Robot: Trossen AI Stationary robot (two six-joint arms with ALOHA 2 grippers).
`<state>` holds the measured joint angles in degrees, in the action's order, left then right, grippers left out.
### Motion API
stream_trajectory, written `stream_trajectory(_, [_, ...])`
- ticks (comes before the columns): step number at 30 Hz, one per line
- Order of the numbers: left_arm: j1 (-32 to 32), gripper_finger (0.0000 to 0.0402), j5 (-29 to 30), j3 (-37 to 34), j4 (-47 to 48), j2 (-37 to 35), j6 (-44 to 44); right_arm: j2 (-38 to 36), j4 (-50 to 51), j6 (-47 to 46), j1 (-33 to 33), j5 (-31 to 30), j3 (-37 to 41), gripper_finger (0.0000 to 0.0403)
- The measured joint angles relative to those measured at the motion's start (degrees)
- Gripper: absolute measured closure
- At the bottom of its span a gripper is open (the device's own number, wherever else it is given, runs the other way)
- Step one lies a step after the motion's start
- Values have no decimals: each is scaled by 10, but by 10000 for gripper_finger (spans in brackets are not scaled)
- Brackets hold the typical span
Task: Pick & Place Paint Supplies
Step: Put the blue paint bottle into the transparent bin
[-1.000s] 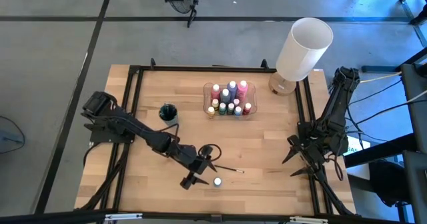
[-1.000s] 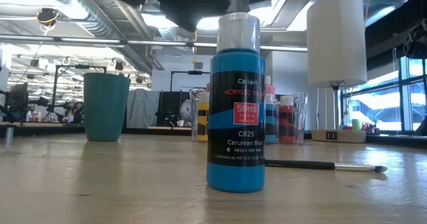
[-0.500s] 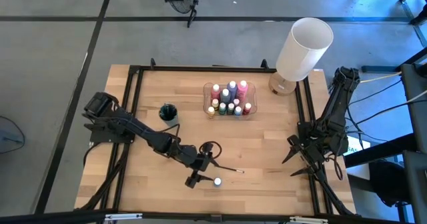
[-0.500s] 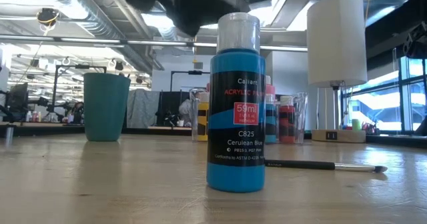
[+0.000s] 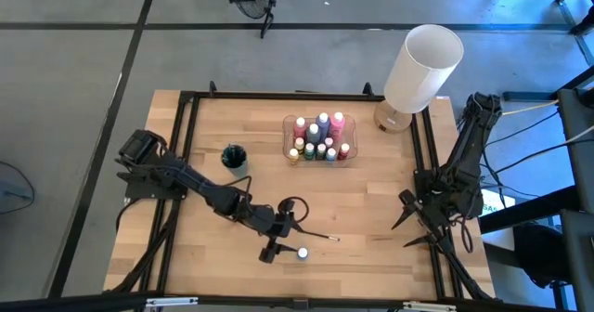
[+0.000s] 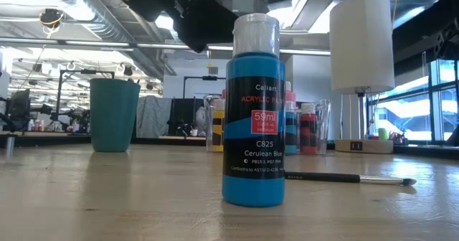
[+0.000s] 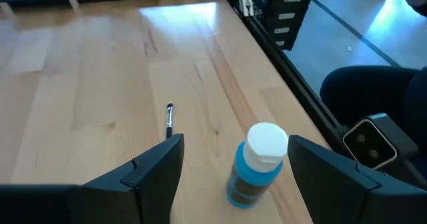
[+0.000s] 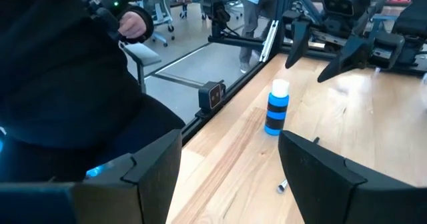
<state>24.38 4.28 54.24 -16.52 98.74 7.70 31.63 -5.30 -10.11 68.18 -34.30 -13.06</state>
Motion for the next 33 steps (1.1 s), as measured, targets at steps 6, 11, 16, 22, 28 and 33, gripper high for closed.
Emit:
stream_trajectory(6, [27,137,15,0,0,0,-9,6,0,1,0,0,0,151])
stream_trajectory(11, [41,137,29,0,0,0,-34,6,-20,2,0,0,0,151])
stream_trajectory(16, [36,137,67,0,-6,19,-18,6,-28,-7,0,0,0,151])
stream_trajectory(22, [29,137,17,1,-64,47,-23,18,-27,-35,0,0,0,151])
stream_trajectory(28, [24,137,7,0,-64,47,-23,32,-27,-36,0,0,0,151])
stream_trajectory(33, [21,137,6,0,-65,56,-24,36,-27,-36,0,-1,0,151])
